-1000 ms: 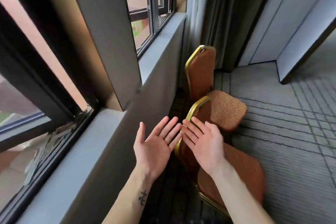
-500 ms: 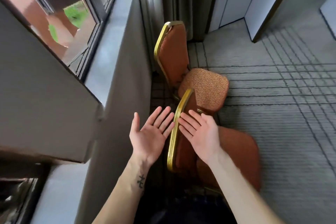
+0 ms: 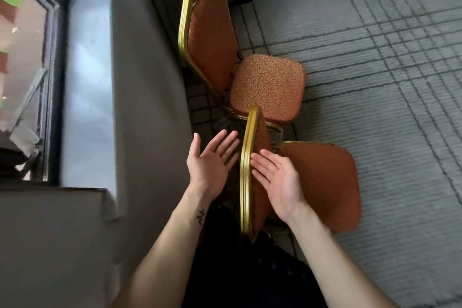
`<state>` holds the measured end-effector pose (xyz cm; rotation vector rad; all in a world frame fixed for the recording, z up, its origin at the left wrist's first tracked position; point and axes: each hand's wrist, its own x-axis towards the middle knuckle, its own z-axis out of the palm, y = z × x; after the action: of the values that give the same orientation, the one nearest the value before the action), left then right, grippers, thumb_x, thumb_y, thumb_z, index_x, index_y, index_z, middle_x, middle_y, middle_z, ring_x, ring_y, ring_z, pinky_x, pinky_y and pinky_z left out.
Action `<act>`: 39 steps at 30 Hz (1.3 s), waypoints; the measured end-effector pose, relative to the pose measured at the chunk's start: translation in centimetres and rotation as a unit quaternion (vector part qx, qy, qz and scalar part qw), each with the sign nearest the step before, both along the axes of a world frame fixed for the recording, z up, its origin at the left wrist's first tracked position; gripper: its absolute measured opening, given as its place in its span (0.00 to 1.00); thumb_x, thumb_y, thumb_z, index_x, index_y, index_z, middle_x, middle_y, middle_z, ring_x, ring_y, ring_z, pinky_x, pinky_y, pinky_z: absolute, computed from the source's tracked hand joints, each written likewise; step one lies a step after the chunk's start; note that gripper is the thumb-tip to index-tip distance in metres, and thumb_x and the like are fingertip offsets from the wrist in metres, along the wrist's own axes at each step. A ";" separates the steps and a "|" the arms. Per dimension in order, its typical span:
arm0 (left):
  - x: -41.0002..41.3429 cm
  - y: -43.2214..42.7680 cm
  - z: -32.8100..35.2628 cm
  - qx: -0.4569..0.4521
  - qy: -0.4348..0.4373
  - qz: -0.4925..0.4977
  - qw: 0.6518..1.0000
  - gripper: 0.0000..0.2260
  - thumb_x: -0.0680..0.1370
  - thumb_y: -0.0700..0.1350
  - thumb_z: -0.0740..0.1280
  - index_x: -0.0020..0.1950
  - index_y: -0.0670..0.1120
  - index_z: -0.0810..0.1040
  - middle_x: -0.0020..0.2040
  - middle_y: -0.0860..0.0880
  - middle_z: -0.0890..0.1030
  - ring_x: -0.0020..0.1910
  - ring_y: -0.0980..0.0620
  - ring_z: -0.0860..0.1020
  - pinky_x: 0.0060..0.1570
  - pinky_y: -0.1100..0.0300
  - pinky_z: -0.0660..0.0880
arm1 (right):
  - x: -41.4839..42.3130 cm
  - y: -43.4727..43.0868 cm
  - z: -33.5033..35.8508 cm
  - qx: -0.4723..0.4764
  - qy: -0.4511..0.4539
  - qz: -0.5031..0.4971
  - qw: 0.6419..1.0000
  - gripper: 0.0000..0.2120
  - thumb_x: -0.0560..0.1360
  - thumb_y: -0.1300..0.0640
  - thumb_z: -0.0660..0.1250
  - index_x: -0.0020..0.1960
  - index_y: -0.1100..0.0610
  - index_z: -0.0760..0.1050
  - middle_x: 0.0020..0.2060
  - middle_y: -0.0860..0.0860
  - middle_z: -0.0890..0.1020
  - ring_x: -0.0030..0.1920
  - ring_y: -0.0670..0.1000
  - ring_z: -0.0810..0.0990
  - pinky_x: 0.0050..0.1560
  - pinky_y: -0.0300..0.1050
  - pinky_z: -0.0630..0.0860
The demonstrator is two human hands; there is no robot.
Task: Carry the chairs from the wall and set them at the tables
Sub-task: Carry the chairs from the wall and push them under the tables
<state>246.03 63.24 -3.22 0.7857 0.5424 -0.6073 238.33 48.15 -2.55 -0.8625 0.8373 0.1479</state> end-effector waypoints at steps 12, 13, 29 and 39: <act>2.1 -2.8 -0.7 -0.040 0.025 -0.050 0.998 0.34 0.82 0.66 0.55 0.75 0.41 0.73 0.70 0.42 0.79 0.73 0.43 0.74 0.76 0.40 0.63 | 0.8 0.3 -1.0 0.003 0.024 0.005 1.000 0.20 0.84 0.48 0.57 0.70 0.53 0.76 0.65 0.50 0.81 0.67 0.53 0.77 0.71 0.54 0.70; 2.0 -3.2 -0.4 -0.041 0.023 -0.052 0.998 0.33 0.82 0.65 0.56 0.75 0.41 0.73 0.70 0.43 0.79 0.72 0.42 0.75 0.76 0.40 0.64 | 0.7 0.4 -1.0 -0.009 0.020 0.002 1.000 0.19 0.84 0.48 0.58 0.70 0.53 0.76 0.65 0.50 0.82 0.67 0.54 0.78 0.71 0.54 0.70; -1.1 -14.7 5.4 -0.095 -0.061 -0.120 0.986 0.26 0.81 0.54 0.59 0.73 0.40 0.76 0.71 0.45 0.79 0.75 0.48 0.71 0.80 0.48 0.57 | -4.0 -7.4 2.7 -0.084 -0.046 -0.206 0.974 0.23 0.72 0.51 0.66 0.66 0.55 0.79 0.58 0.57 0.85 0.62 0.58 0.82 0.66 0.54 0.75; -5.4 -26.2 10.1 -0.115 -0.134 -0.313 0.933 0.27 0.82 0.56 0.57 0.74 0.39 0.71 0.73 0.38 0.75 0.75 0.44 0.72 0.81 0.43 0.52 | -9.8 -18.0 6.9 -0.139 -0.093 -0.282 0.945 0.13 0.79 0.59 0.64 0.62 0.57 0.80 0.54 0.56 0.86 0.58 0.58 0.83 0.57 0.48 0.77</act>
<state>240.64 37.08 6.92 0.8000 -0.0492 -1.1085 228.49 30.19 4.38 -0.8505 0.9078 -0.5590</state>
